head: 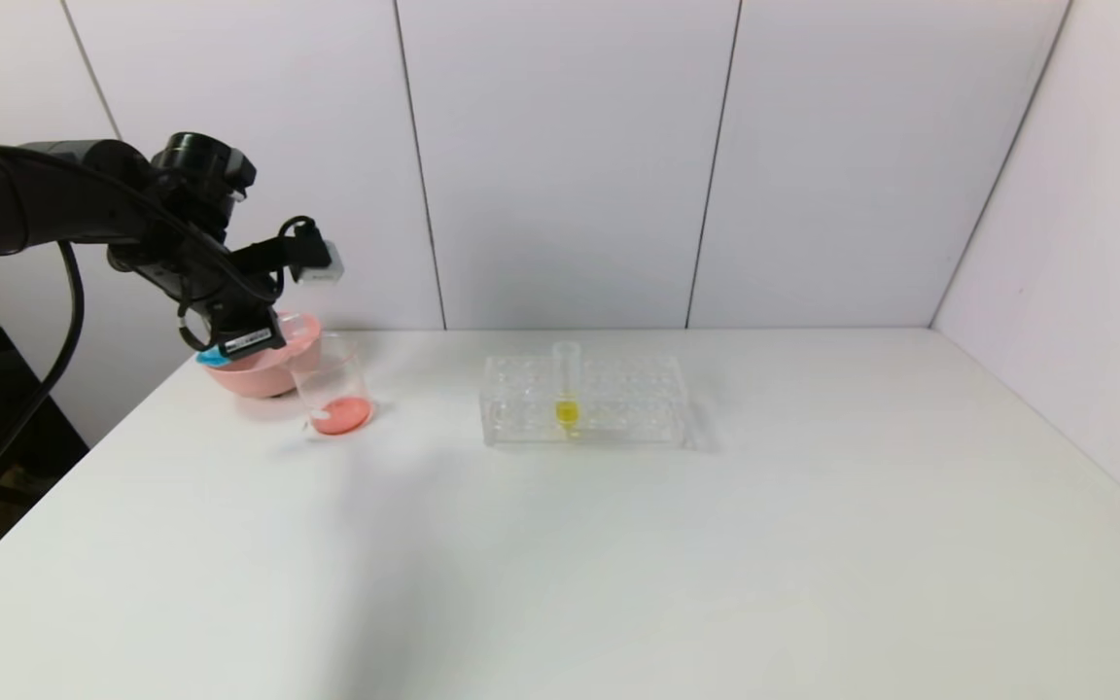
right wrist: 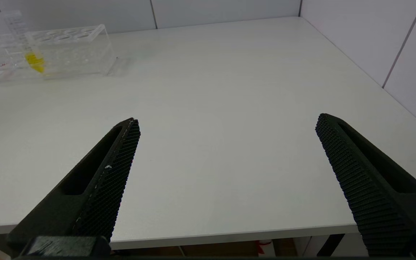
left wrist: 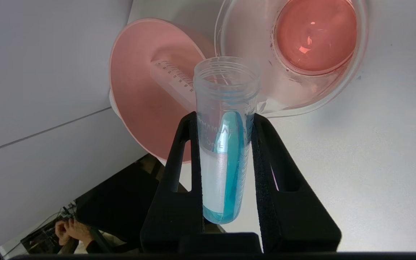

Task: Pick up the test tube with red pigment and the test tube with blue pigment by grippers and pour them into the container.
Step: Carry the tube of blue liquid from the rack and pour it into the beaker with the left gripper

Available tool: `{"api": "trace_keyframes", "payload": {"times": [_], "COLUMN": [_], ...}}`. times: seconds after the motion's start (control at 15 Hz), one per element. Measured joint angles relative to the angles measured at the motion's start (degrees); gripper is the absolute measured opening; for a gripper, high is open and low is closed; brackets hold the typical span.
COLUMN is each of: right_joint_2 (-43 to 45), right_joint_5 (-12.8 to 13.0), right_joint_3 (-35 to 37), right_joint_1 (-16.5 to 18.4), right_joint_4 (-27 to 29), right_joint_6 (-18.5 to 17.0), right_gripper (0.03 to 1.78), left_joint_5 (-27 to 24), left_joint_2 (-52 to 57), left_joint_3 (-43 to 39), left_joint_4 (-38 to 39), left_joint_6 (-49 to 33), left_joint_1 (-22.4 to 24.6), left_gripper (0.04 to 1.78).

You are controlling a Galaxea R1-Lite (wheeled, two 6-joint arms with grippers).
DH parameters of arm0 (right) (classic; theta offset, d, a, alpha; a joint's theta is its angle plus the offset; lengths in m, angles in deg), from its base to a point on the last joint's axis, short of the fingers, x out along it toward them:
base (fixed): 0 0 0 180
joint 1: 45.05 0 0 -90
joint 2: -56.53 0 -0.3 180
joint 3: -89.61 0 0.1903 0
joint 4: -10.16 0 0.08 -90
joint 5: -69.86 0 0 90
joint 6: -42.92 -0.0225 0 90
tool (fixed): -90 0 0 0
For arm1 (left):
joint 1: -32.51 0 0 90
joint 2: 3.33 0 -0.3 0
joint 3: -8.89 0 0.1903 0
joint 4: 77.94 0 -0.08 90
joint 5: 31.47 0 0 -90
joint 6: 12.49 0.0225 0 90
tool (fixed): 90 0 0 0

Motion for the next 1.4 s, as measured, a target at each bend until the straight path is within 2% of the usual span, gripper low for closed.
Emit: {"api": "trace_keyframes", "payload": {"times": [0.53,0.87,1.4], "right_joint_2": [0.00,0.00,0.00], "right_joint_5": [0.00,0.00,0.00], "right_joint_3": [0.00,0.00,0.00], "right_joint_1": [0.00,0.00,0.00], "right_joint_4": [0.00,0.00,0.00], "right_joint_6": [0.00,0.00,0.00], "right_gripper": [1.77,1.77,1.77], "left_joint_5": [4.97,10.01,14.68], "left_joint_2": [-1.62,-1.93,-0.99], "left_joint_3": [-0.09,-0.06,-0.06], "left_joint_4": [1.34,1.82,-1.50], "left_joint_6": [1.05,3.11,5.10], "left_joint_1": [-2.26,-3.27,-5.21], "left_gripper": [0.43,0.43,0.43]}}
